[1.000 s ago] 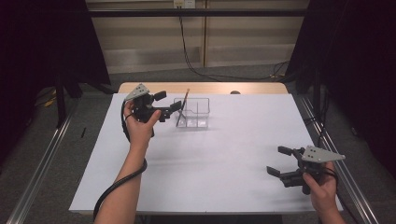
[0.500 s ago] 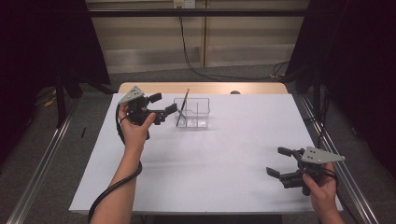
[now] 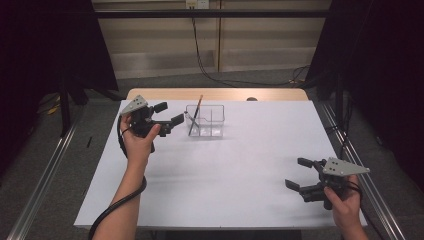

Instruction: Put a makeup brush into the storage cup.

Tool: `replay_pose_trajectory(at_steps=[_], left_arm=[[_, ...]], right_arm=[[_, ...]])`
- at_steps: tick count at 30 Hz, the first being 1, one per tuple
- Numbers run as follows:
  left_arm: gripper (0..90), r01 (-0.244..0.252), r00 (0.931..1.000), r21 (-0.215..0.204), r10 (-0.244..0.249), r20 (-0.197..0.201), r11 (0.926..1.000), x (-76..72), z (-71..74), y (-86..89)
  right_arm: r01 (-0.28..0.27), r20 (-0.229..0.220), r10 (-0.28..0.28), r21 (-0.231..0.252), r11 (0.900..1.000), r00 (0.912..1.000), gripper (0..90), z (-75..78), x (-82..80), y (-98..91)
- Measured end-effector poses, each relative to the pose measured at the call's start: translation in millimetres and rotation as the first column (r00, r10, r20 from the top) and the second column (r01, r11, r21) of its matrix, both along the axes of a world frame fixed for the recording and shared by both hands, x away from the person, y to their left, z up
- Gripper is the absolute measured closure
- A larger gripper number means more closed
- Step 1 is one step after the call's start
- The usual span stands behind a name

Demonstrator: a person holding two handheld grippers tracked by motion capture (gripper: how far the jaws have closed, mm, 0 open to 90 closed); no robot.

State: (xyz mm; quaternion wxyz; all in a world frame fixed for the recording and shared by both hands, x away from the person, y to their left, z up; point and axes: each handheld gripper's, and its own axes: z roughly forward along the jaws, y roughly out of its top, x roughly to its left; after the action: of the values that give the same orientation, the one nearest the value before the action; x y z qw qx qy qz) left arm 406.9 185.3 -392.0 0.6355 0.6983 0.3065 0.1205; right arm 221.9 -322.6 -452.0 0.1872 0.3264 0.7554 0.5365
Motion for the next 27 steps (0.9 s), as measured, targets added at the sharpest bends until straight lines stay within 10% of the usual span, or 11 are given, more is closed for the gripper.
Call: replay_pose_trajectory(at_steps=[27], left_arm=[[5.1,0.044,0.9990,-0.020,-0.044,0.005,0.9988,-34.3,-13.3,15.2]], right_arm=[[0.008,0.004,-0.008,0.000,1.0000,1.0000,8.7,0.1,-3.0,-2.0]])
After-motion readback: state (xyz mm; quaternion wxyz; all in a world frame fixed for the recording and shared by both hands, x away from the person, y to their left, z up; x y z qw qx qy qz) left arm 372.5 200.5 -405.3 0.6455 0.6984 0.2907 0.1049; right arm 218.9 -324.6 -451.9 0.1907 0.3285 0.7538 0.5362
